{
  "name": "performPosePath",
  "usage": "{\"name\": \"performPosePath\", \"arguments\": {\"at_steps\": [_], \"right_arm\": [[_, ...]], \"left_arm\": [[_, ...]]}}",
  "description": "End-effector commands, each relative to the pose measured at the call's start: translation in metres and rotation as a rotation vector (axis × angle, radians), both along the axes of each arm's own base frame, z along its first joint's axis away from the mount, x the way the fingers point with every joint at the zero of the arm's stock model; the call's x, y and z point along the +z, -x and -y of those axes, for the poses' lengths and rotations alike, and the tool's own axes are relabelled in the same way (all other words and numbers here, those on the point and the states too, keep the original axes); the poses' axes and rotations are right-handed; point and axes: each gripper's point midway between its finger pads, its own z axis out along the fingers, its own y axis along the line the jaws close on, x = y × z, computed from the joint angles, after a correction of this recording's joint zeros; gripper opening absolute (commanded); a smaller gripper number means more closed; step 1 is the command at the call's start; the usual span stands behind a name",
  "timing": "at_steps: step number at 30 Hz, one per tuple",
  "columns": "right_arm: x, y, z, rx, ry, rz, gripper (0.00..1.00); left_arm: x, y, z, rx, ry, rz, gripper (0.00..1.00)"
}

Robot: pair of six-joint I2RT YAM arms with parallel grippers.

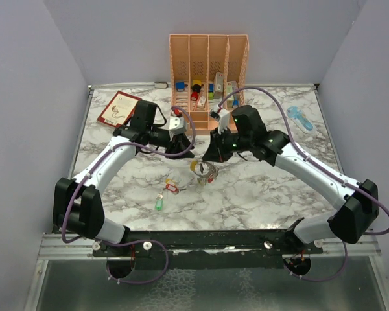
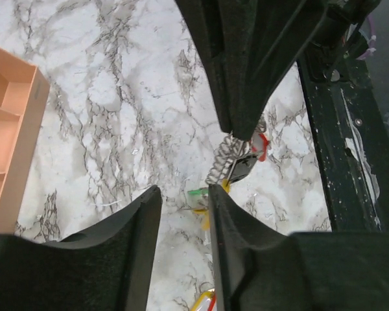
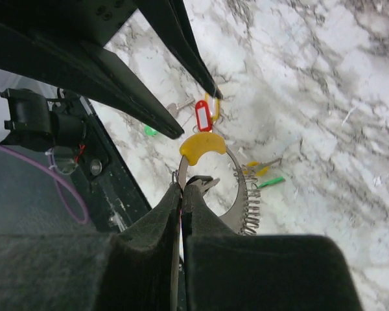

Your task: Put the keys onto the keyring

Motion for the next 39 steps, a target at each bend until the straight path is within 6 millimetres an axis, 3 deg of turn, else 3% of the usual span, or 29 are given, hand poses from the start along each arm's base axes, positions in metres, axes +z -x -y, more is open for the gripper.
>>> {"name": "performPosePath", "arguments": {"at_steps": [1,10,16,20,24,33,39], "right_arm": [[0.000,0.001,0.015,-0.172,0.061,-0.150,0.01],[-0.032,0.007,0.023,-0.316,0.232,-0.443,0.01],[-0.030,-0.009,0.045,-0.452,0.380,-0.436,0.01],[-0.032,-0.010,0.056,-0.488,0.462,-0.454,0.01],[-0.029,-0.001,0.053,-0.469,0.472,-0.515,0.01],[-0.017,-0.002,0.037,-0.426,0.388,-0.524,0.01],[-0.013,0.001,0.030,-0.406,0.334,-0.534,0.01]], "left_arm": [[0.014,-0.021,0.001,0.064,-0.009,0.040,0.40],[0.011,-0.024,0.005,0.087,-0.025,0.023,0.41],[0.007,-0.022,0.009,0.085,-0.047,0.019,0.41],[0.001,-0.017,0.014,0.080,-0.075,0.013,0.41],[-0.013,-0.008,0.025,0.067,-0.100,-0.026,0.41],[-0.037,0.003,0.044,0.054,-0.119,-0.072,0.41],[-0.041,0.012,0.050,0.021,-0.105,-0.101,0.41]]}}
